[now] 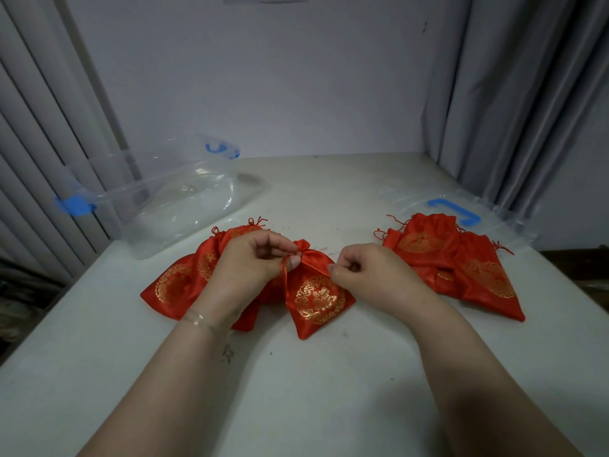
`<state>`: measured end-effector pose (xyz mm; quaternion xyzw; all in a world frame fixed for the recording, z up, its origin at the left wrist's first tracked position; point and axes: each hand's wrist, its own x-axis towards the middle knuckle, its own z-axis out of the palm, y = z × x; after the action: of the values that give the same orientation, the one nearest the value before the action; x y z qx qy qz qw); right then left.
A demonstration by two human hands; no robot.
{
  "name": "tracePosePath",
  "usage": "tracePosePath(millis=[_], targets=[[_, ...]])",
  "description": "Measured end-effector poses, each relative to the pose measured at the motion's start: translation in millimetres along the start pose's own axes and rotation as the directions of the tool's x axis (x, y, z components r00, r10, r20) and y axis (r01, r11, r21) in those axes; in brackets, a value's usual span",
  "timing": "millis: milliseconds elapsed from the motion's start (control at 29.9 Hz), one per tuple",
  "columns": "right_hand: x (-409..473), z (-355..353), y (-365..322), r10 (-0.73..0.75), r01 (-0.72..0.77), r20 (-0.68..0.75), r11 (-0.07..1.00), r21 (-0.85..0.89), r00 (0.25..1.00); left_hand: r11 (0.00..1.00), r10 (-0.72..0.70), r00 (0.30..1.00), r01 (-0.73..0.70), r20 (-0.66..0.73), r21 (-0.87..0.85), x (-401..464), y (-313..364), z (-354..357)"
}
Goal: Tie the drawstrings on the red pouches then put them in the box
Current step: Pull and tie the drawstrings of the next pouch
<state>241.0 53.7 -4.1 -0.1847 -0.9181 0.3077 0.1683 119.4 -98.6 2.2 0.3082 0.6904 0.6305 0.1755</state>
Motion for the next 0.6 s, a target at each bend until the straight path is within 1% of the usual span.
tracePosePath(millis=[33,67,134,167,201,268,334,368,435,502,602], targets=[[0.4,-0.2,-0.3,-0.041,0.041,-0.054,0.999,0.007,0.998,0.997,0.048,0.999,-0.048,0.001,0.061,0.0,0.1,0.0],[0.8,-0.1,-1.0,-0.093,0.100,-0.108,0.993,0.055,0.990,0.989,0.095,0.995,-0.095,0.004,0.115,-0.2,0.4,1.0],[2.4,2.3,-5.5,-0.178,0.211,-0.171,0.958,0.196,0.969,0.971,0.165,0.986,-0.166,0.021,0.171,-1.5,0.7,2.2],[3.2,4.5,-7.4,-0.205,0.244,-0.173,0.938,0.245,0.963,0.963,0.193,0.980,-0.197,0.037,0.184,-2.8,0.3,3.1],[4.0,7.2,-9.0,-0.221,0.259,-0.168,0.930,0.259,0.961,0.953,0.224,0.973,-0.230,0.053,0.197,-4.4,0.0,5.0],[5.5,12.9,-10.8,-0.240,0.277,-0.174,0.932,0.233,0.955,0.924,0.293,0.954,-0.300,0.065,0.235,-7.8,-1.3,8.7],[7.4,15.1,-8.5,-0.205,0.247,-0.193,0.943,0.224,0.959,0.869,0.383,0.921,-0.386,0.072,0.308,-9.5,-2.2,12.9],[7.7,15.5,-8.1,-0.169,0.216,-0.193,0.942,0.255,0.967,0.825,0.439,0.895,-0.436,0.078,0.361,-10.0,-2.6,14.6],[8.1,15.7,-8.9,-0.076,0.132,-0.157,0.912,0.388,0.985,0.729,0.536,0.839,-0.515,0.092,0.450,-9.8,-3.3,17.5],[8.1,14.9,-10.1,-0.018,0.067,-0.104,0.863,0.500,0.994,0.658,0.587,0.803,-0.546,0.101,0.518,-8.8,-4.8,17.9],[7.1,12.5,-9.7,-0.005,0.019,-0.024,0.799,0.601,1.000,0.558,0.632,0.764,-0.565,0.129,0.608,-7.1,-7.6,15.6]])
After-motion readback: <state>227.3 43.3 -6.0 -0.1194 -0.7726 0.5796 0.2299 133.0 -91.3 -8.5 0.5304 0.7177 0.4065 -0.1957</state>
